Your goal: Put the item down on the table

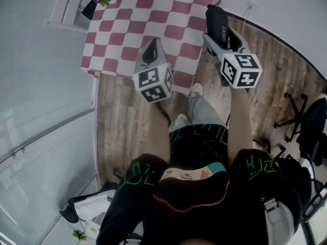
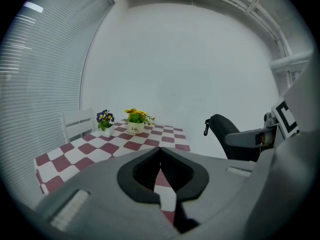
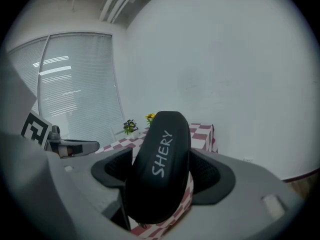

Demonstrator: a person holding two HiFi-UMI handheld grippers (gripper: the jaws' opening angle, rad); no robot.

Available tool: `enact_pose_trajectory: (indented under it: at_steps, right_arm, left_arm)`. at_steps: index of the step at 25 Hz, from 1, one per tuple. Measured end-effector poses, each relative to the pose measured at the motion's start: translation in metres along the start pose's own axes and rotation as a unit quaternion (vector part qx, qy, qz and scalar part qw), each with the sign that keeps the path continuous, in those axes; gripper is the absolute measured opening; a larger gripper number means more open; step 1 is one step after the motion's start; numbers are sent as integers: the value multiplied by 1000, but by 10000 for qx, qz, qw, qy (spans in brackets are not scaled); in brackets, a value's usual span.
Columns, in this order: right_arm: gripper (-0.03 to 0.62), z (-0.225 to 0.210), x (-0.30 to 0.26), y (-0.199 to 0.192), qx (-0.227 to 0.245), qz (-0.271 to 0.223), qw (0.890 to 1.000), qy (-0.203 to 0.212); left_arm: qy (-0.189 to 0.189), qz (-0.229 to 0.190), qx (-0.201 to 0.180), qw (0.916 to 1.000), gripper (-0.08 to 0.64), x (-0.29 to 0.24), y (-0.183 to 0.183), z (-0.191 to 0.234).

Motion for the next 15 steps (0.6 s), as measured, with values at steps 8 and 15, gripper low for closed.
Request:
enact_pose_trajectory:
  at_steps: [8,15]
  right_arm:
    - [360,-25,-36,28,42,-118,9996,248]
    - [360,2,-83,27,193,152,9964,811]
  left_arm:
    - [164,-175,7,9997,9,-19,19,-6]
    - [776,-68,285,9966,9,-14,8,36]
Point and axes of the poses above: the fingertips, and each gripper's own axes: x backward along the fingers, z to its left, y out of its top, the point moved 7 cm from there along x, backward along the fingers, and after that the axes turned 4 degrees about -z, right-handed, at the moved point
